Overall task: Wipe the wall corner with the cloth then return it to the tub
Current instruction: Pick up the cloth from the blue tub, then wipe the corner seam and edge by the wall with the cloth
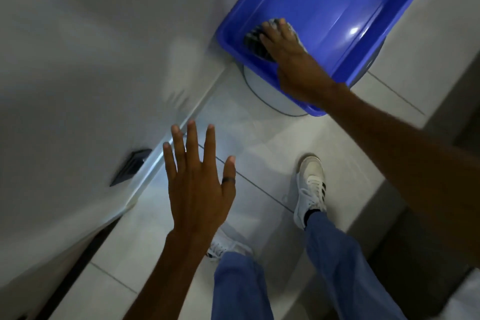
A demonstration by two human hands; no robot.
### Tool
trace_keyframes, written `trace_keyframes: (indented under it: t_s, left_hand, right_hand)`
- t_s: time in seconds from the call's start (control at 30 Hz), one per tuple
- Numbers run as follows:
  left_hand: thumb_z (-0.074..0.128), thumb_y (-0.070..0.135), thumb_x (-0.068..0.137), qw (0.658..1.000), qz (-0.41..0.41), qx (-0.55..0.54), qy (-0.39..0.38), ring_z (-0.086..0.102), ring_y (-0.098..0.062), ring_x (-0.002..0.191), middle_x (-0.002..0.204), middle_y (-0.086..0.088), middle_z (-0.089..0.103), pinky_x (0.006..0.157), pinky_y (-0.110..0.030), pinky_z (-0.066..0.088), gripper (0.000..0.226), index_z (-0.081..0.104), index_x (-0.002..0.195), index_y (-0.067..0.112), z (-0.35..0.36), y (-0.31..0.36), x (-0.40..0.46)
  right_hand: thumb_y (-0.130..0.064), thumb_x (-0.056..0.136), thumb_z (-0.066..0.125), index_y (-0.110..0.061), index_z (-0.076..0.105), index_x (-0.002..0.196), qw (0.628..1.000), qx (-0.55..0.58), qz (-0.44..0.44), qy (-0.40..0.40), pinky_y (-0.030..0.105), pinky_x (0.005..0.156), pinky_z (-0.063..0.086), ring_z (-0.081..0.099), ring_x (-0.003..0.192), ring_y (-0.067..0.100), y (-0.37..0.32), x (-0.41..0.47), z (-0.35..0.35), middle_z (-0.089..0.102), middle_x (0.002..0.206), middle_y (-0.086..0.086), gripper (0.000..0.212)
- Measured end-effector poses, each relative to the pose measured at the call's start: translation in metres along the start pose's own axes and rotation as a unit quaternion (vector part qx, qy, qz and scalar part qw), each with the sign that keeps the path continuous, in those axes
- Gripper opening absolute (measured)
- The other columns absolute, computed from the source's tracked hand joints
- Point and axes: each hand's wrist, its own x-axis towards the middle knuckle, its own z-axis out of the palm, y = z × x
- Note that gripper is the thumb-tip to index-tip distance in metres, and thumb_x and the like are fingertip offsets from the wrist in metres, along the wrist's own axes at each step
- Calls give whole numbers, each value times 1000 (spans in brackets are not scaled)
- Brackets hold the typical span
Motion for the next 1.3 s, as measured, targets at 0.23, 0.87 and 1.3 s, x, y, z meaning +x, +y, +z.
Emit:
trace_keyframes:
  t_s: [0.23,0.87,1.3]
  left_hand:
    - [25,62,105,998,-11,61,-29,2,-38,166,180,-16,12,135,-63,12,79,31,170,18,38,-64,-32]
    - [13,64,106,851,197,456,169,-20,-29,165,180,-7,-18,119,-45,-41,81,1,174,23,126,-119,150]
    - [35,52,110,818,165,500,231,-8,-26,164,181,-4,10,127,-54,-27,70,16,174,30,115,-150,110]
  right_hand:
    - [12,87,33,-4,25,162,970,193,52,137,39,135,2,-5,161,31,-132,-62,138,15,173,18,76]
    - [-26,110,37,-10,10,165,689,571,245,373,59,131,15,14,162,30,-55,150,356,8,176,13,63]
    - [-76,98,23,-27,-2,164,769,516,202,319,39,133,-7,-10,163,24,-175,100,449,-12,175,-1,86]
